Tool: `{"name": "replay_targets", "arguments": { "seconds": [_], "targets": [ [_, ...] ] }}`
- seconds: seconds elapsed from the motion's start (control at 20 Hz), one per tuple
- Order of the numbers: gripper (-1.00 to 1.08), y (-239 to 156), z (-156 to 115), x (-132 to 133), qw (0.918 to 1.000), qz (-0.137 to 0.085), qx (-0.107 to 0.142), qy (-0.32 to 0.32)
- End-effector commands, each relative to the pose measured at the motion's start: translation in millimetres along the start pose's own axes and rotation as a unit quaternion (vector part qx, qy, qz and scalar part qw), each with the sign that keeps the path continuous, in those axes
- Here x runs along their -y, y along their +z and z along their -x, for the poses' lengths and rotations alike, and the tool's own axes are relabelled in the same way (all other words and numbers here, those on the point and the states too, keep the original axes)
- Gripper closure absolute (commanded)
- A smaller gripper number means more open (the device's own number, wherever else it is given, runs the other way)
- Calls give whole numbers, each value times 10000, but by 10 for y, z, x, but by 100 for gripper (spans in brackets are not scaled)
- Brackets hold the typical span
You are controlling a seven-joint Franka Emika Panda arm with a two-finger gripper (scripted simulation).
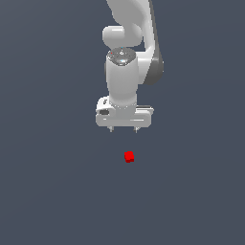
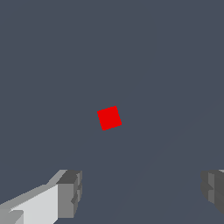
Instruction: Pick up the red cube and move it to a goal position.
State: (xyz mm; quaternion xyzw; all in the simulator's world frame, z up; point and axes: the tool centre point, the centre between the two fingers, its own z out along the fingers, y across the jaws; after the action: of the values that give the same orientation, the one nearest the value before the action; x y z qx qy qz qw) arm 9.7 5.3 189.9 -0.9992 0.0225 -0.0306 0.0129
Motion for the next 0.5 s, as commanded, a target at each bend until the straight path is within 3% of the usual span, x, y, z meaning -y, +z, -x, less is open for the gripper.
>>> {"name": "replay_targets", "arguments": {
  "seconds": [0.0,0.45],
  "targets": [
    [-92,0,0,0,10000,0,0,0],
    [-92,218,-47,26,9998,8,40,-183]
  ]
}}
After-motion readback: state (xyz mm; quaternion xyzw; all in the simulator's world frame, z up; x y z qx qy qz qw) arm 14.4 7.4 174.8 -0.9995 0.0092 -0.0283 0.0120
